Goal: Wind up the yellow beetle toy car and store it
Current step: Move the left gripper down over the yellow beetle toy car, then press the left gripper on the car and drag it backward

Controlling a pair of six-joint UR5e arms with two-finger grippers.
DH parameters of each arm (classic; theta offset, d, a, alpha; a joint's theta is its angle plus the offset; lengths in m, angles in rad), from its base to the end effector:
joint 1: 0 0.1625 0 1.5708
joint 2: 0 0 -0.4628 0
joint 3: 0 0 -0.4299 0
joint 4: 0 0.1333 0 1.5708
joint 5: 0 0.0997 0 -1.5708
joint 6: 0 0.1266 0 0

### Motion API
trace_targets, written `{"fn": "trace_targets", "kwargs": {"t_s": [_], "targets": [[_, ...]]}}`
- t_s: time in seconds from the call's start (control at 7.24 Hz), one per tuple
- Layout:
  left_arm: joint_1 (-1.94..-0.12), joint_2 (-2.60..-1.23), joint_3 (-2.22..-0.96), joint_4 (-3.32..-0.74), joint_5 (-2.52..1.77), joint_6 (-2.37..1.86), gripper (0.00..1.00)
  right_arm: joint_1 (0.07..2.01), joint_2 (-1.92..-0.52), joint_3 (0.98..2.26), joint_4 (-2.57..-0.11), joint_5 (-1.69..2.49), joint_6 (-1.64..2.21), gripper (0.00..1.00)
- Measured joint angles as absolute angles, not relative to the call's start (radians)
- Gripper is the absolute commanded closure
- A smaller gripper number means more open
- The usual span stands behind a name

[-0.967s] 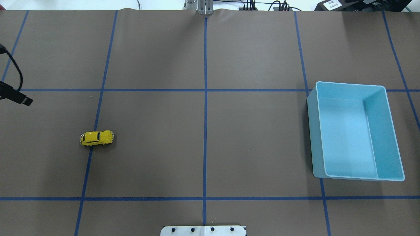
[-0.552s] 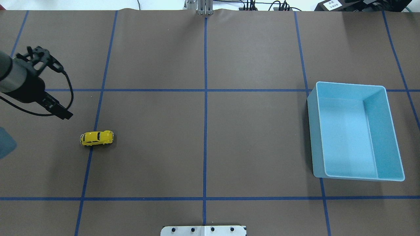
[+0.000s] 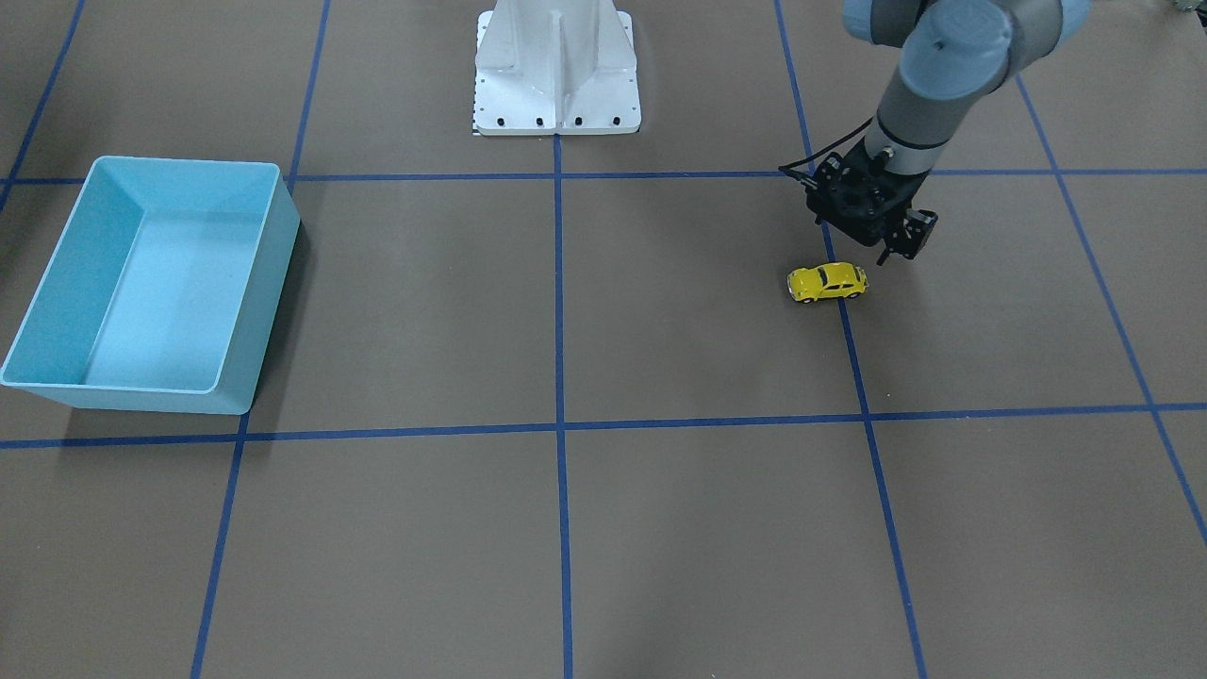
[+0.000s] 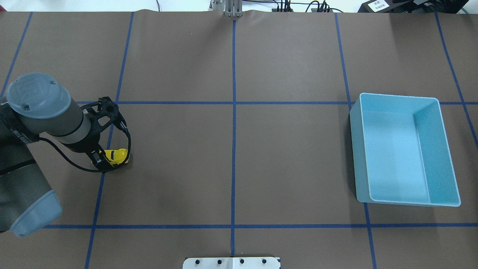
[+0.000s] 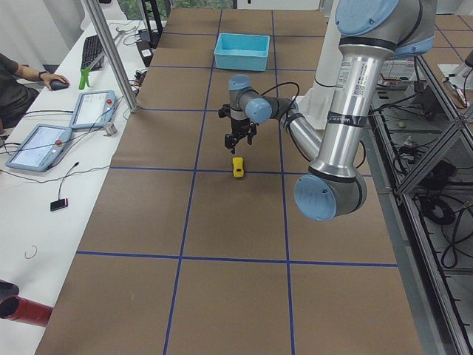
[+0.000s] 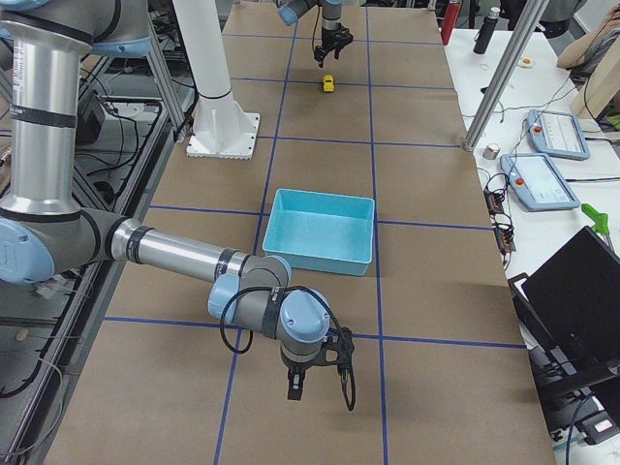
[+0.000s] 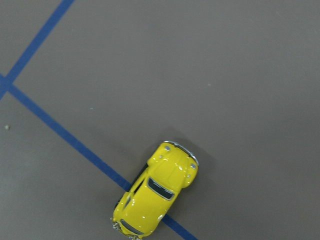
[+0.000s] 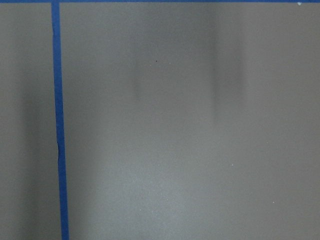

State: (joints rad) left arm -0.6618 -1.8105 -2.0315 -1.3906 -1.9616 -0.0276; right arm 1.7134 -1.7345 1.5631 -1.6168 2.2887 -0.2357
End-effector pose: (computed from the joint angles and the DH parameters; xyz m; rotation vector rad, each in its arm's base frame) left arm 0.4078 -0.4256 0.3870 0.2973 0.5955 0.9517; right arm 0.1099 -0.4135 0.8071 -0.0698 -0.7412 -0.0107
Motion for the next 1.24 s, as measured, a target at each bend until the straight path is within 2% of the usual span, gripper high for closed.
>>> {"fn": "trace_targets", "kwargs": {"t_s": [0.41,1.24], "targets": [[-0.618,-1.858,-1.997,-1.292,-1.793,0.279,0.00,1.713,-1.735,1.563,-1.617,2.289,-0.236,0.00],[-0.516,-1.960,-1.878,-1.161,-1.645,0.461,0.00,1.713,-1.735,1.564,-1.617,2.289,-0.235,0.00]]}}
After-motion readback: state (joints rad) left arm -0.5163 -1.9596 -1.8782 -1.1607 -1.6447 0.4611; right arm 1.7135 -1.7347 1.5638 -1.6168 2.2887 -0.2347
